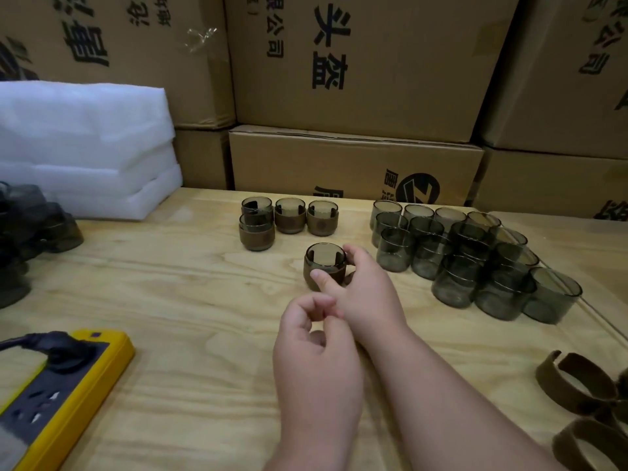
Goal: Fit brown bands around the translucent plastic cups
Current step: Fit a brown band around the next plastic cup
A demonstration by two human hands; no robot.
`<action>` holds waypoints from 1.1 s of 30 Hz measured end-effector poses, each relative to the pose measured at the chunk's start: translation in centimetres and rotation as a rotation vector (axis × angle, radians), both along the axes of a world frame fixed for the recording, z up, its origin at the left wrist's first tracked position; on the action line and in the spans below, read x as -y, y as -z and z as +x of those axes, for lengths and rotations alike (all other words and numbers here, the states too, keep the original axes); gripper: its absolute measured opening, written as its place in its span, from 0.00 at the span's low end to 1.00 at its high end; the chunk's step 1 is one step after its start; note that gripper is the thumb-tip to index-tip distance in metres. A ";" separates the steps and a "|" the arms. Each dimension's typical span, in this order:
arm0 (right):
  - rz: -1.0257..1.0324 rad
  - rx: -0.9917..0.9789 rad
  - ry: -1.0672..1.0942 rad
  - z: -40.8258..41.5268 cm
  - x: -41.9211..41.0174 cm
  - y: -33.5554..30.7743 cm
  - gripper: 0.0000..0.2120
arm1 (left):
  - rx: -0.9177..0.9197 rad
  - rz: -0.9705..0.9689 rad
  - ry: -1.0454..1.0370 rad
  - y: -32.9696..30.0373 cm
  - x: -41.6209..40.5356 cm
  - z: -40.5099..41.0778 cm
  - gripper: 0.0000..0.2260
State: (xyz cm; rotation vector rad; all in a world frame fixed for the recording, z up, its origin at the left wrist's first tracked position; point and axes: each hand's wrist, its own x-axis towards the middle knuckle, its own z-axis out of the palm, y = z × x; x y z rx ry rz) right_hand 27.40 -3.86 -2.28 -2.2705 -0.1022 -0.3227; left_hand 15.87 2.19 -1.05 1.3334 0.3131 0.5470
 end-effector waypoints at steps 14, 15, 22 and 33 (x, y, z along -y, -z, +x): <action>-0.059 0.034 0.047 6.8 -6.0 -0.5 0.35 | -0.079 0.002 -0.051 0.1 -0.2 0.5 0.20; -0.059 0.030 0.046 7.1 -6.2 -0.5 0.35 | -0.082 0.006 -0.055 0.0 -0.2 0.5 0.20; -0.055 0.020 0.029 8.0 -6.9 -0.6 0.37 | -0.101 0.031 -0.067 0.2 -0.2 0.8 0.24; 0.060 -0.003 0.031 4.6 -4.5 -0.3 0.26 | 0.011 0.012 0.017 0.8 -0.9 0.7 0.12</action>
